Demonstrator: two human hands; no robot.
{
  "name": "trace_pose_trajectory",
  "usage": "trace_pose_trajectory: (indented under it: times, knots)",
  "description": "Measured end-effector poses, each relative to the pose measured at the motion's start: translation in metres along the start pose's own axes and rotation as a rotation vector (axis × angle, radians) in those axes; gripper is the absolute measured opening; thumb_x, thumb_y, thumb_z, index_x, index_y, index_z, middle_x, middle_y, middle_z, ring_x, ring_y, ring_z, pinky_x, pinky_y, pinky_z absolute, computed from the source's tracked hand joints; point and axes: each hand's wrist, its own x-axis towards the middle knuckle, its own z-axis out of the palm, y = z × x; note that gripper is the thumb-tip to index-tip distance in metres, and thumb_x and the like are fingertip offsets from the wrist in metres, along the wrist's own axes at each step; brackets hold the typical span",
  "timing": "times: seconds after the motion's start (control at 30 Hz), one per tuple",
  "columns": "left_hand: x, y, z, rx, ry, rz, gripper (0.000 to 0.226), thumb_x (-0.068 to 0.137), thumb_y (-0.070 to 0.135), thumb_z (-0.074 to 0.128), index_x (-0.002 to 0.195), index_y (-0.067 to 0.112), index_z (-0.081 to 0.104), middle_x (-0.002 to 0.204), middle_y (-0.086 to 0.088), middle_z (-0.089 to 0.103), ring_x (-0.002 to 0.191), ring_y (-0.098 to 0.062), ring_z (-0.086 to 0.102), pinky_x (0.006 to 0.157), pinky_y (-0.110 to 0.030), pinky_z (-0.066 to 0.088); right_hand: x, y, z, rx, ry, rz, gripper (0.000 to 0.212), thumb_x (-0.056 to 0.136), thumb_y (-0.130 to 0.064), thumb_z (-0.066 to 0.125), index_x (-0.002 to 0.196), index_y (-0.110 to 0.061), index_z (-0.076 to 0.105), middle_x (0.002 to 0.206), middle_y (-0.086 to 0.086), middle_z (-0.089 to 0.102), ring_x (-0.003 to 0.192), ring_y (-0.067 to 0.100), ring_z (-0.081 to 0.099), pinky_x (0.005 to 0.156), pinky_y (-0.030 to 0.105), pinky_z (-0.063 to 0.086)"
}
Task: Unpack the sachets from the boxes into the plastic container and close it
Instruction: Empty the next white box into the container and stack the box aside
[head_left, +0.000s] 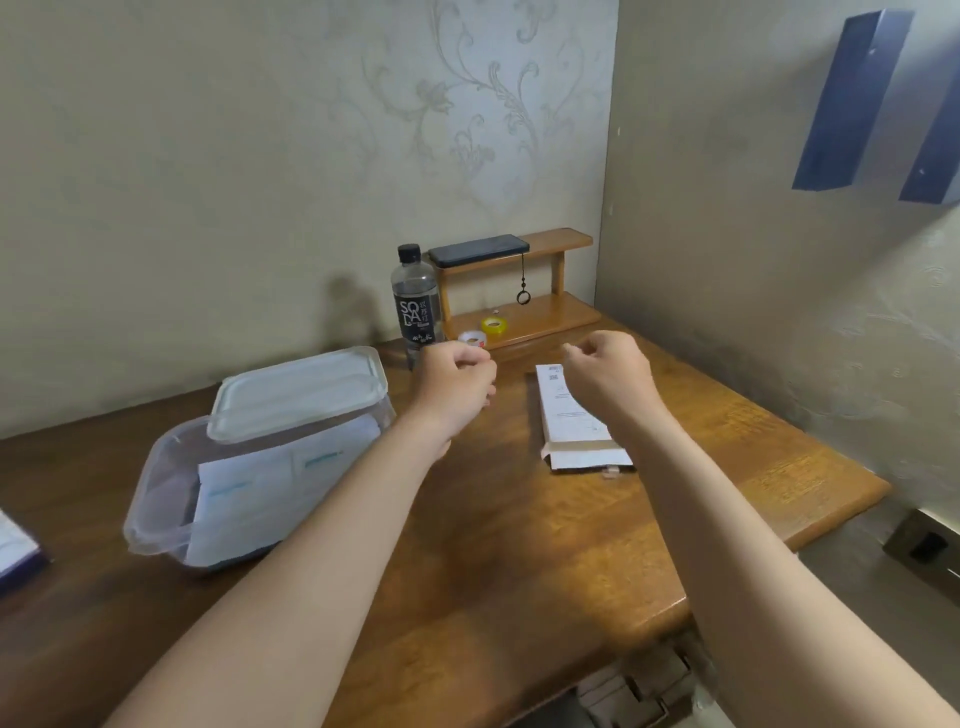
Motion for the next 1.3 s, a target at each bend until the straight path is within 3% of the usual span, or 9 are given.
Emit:
trace_pose_trajectory:
  times: [0.17, 0.3, 0.4, 0.47, 0.53, 0.7, 0.87, 1.13, 1.3]
  knots:
    - [-0.023, 0.008, -0.089, -0.086, 0.190, 0.039, 0.018, 0.092, 0.012, 0.063, 0.081, 0.024, 0.070, 0.090, -0.003, 0.074, 0.091, -0.021, 0.072, 0.087, -0.039, 0.060, -0.034, -0.084, 0.057, 0.174, -0.220, -0.145, 0.026, 0.094, -0.019, 0.053, 0.084, -0.001, 0.068, 0.068, 0.011, 0.063, 0.061, 0.020, 0.053, 0.056, 0.034, 0.045]
    - [-0.048, -0.007, -0.174, -0.159, 0.372, 0.001, 0.014, 0.097, 0.009, 0.058, 0.096, 0.012, 0.072, 0.090, -0.007, 0.074, 0.077, -0.020, 0.074, 0.076, -0.034, 0.064, -0.068, -0.149, 0.133, 0.226, -0.393, -0.213, 0.025, 0.091, -0.019, 0.053, 0.088, 0.001, 0.068, 0.078, 0.016, 0.071, 0.063, 0.021, 0.061, 0.054, 0.032, 0.050]
    - [-0.069, -0.027, -0.241, -0.055, 0.576, 0.018, 0.014, 0.100, 0.015, 0.059, 0.105, 0.015, 0.072, 0.090, 0.005, 0.071, 0.079, -0.007, 0.069, 0.067, -0.021, 0.057, -0.103, -0.190, 0.189, 0.245, -0.546, -0.253, 0.023, 0.092, -0.018, 0.054, 0.086, 0.000, 0.067, 0.088, 0.021, 0.073, 0.066, 0.023, 0.063, 0.054, 0.030, 0.053]
    - [-0.086, -0.042, -0.286, 0.008, 0.708, 0.033, 0.016, 0.098, 0.016, 0.059, 0.091, 0.025, 0.070, 0.088, 0.012, 0.067, 0.083, -0.001, 0.062, 0.071, -0.019, 0.051, -0.125, -0.214, 0.223, 0.214, -0.614, -0.317, 0.026, 0.090, -0.016, 0.054, 0.088, 0.007, 0.066, 0.081, 0.024, 0.070, 0.063, 0.023, 0.060, 0.057, 0.038, 0.057]
    - [-0.102, -0.058, -0.328, 0.007, 0.817, 0.011, 0.021, 0.094, 0.014, 0.059, 0.083, 0.030, 0.068, 0.090, 0.009, 0.071, 0.089, -0.009, 0.067, 0.084, -0.030, 0.057, -0.145, -0.234, 0.252, 0.149, -0.651, -0.391, 0.027, 0.087, -0.017, 0.053, 0.087, 0.007, 0.065, 0.071, 0.016, 0.065, 0.062, 0.024, 0.058, 0.066, 0.047, 0.060]
    - [-0.138, -0.098, -0.407, 0.047, 1.039, -0.142, 0.017, 0.095, 0.018, 0.057, 0.104, 0.023, 0.070, 0.101, 0.006, 0.067, 0.100, -0.017, 0.065, 0.090, -0.034, 0.055, -0.177, -0.269, 0.310, -0.021, -0.748, -0.455, 0.021, 0.090, -0.013, 0.048, 0.070, -0.008, 0.054, 0.062, 0.003, 0.057, 0.056, 0.021, 0.053, 0.059, 0.027, 0.045]
    - [-0.141, -0.133, -0.443, -0.012, 1.001, -0.341, 0.023, 0.095, 0.032, 0.058, 0.110, 0.020, 0.070, 0.106, 0.001, 0.071, 0.099, -0.025, 0.067, 0.086, -0.045, 0.060, -0.182, -0.283, 0.361, -0.029, -0.817, -0.328, 0.025, 0.093, -0.016, 0.045, 0.068, -0.014, 0.039, 0.067, 0.002, 0.042, 0.061, 0.022, 0.038, 0.063, 0.032, 0.039]
    - [-0.119, -0.155, -0.455, -0.083, 0.921, -0.364, 0.011, 0.098, 0.027, 0.064, 0.094, 0.017, 0.067, 0.100, -0.001, 0.072, 0.092, -0.017, 0.067, 0.088, -0.042, 0.061, -0.173, -0.279, 0.388, -0.036, -0.854, -0.158, 0.025, 0.099, -0.030, 0.044, 0.094, -0.010, 0.058, 0.087, 0.004, 0.064, 0.072, 0.021, 0.056, 0.073, 0.036, 0.054]
    - [-0.113, -0.158, -0.454, 0.020, 0.899, -0.323, 0.013, 0.095, 0.018, 0.068, 0.082, 0.017, 0.069, 0.107, -0.003, 0.075, 0.093, -0.017, 0.070, 0.080, -0.038, 0.063, -0.170, -0.275, 0.398, 0.001, -0.851, -0.185, 0.026, 0.098, -0.027, 0.051, 0.088, -0.007, 0.063, 0.084, 0.006, 0.068, 0.067, 0.020, 0.058, 0.062, 0.030, 0.047]
